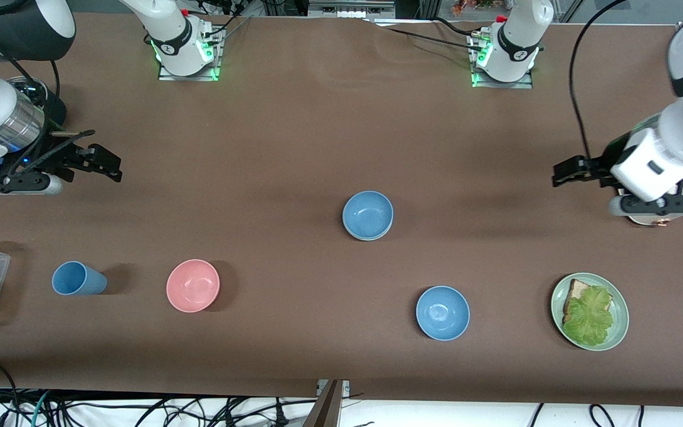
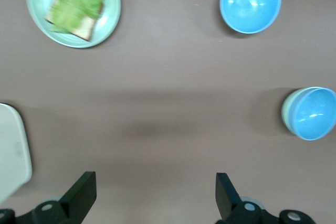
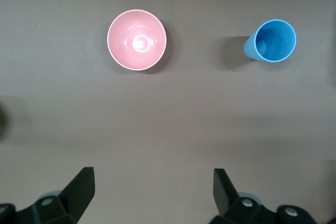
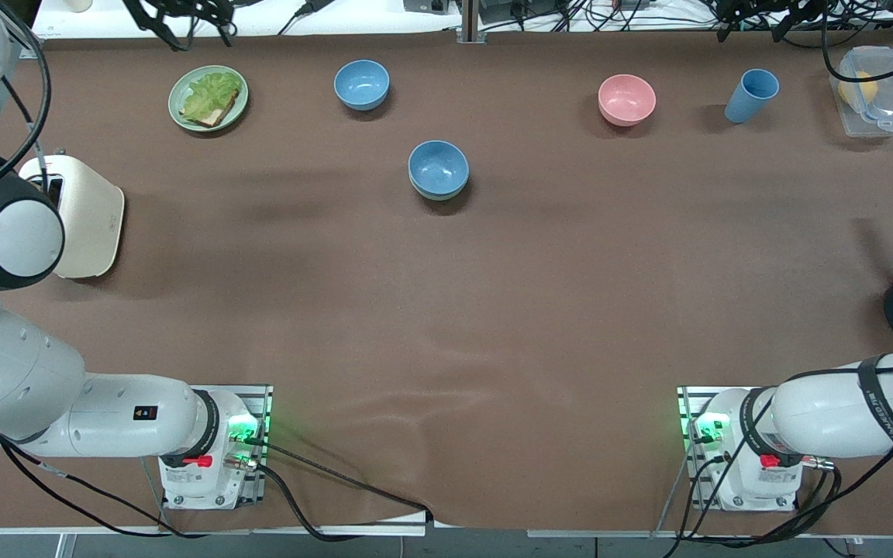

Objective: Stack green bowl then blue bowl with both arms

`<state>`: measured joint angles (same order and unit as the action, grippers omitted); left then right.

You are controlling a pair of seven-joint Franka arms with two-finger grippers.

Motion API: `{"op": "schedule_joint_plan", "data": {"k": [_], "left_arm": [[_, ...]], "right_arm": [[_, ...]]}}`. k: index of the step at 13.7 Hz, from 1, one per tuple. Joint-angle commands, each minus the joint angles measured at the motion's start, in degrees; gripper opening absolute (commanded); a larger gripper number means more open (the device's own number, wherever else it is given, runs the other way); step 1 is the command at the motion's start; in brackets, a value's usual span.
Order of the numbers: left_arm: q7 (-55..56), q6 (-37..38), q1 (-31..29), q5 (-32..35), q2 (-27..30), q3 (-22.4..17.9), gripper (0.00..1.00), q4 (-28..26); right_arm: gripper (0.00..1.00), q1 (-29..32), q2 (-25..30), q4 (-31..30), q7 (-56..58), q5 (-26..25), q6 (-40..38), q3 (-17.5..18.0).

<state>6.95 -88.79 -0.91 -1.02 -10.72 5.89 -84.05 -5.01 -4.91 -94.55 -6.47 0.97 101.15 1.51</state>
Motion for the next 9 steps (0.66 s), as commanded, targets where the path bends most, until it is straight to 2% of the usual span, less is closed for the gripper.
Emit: {"op": "schedule_joint_plan", "data": {"k": [1,2,4,7,9], "left_arm": [[-1.4,-2.1,-0.1,5.8,7.3,1.1,1.00,-7.4],[-1.5,-3.9,-0.5,5.4,9.8,1.1,1.00,-11.0],[-1.2,-4.6,-1.1,5.2,12.1,1.1,1.00,-14.3],[-1.1,-4.5,-2.3,0.8,13.1,1.1,1.00,-15.0],[-1.4,-4.5,-2.3,0.3,13.2,0.9,1.00,-14.9]], "right_arm": [[1.00,0.4,-0.3,1.0,0.8,0.8,0.0,0.4],[1.00,0.4,-0.3,0.9,0.8,0.8,0.0,0.4],[1.00,0.4,-0.3,0.9,0.8,0.8,0.0,0.4],[1.00,0.5,-0.3,0.9,0.8,0.9,0.0,0.4],[1.00,0.5,-0.3,1.0,0.8,0.9,0.0,0.4]]}}
